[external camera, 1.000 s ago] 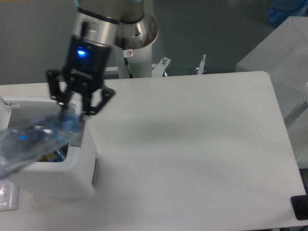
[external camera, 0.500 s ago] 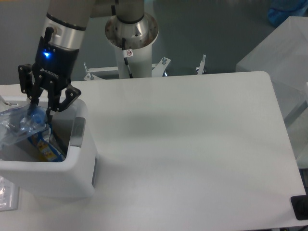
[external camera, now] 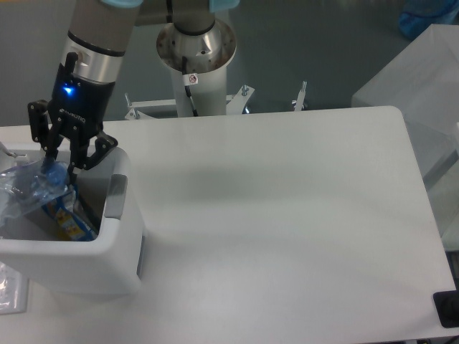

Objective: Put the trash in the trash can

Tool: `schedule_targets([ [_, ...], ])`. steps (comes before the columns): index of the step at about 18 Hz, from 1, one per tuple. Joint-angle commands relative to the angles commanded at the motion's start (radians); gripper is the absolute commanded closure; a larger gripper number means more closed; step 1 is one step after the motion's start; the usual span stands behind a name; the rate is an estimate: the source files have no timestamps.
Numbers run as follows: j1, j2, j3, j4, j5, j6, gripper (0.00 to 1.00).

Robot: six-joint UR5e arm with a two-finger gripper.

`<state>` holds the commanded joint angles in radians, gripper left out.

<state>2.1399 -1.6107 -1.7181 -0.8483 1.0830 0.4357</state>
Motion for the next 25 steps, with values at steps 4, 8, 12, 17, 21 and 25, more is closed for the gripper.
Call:
schedule_targets([
  [4, 0.000, 0.000, -0.003, 0.000, 0.000, 0.000, 0.61],
  [8, 0.000, -0.008, -0.003, 0.000, 0.003, 0.020, 0.50],
  [12, 0.000, -0.009, 0.002, 0.000, 0.003, 0.023, 0.33],
  [17, 0.002, 0.003, 0.014, -0.002, 0.003, 0.023, 0.08],
  [21, 0.043, 0.015, 0.066, 0.008, 0.003, 0.017, 0.00],
  [25, 0.176, 0.012, 0.141, 0.009, 0.002, 0.018, 0.00],
])
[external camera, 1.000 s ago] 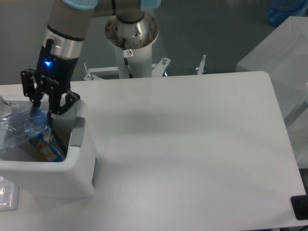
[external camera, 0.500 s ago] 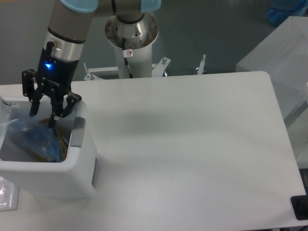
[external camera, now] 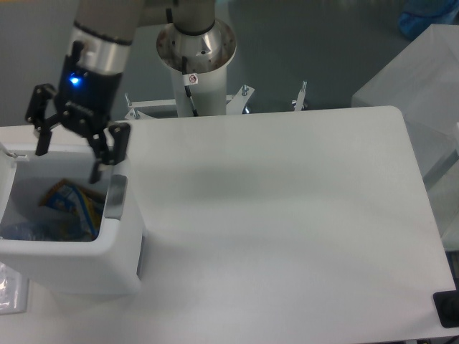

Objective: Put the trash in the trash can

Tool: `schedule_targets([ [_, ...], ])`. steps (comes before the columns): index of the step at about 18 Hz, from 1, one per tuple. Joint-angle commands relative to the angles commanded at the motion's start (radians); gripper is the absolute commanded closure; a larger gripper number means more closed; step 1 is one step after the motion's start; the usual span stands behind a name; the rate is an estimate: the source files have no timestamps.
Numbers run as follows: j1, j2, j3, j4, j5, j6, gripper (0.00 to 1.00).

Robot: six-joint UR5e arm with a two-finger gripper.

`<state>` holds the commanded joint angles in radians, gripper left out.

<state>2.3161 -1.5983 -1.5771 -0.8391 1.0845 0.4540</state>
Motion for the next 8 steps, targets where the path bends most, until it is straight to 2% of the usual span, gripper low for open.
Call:
schedule_targets([
  [2, 0.055, -0.037, 0.035, 0.000, 0.003, 0.029, 0.00],
  [3, 0.077, -0.054, 0.043, 0.000, 0.003, 0.087, 0.00],
  [5, 0.107, -0.078, 0.046, -0.005, 0.017, 0.223, 0.00],
  [8, 0.177, -0.089, 0.045, -0.008, 0.021, 0.268, 0.00],
])
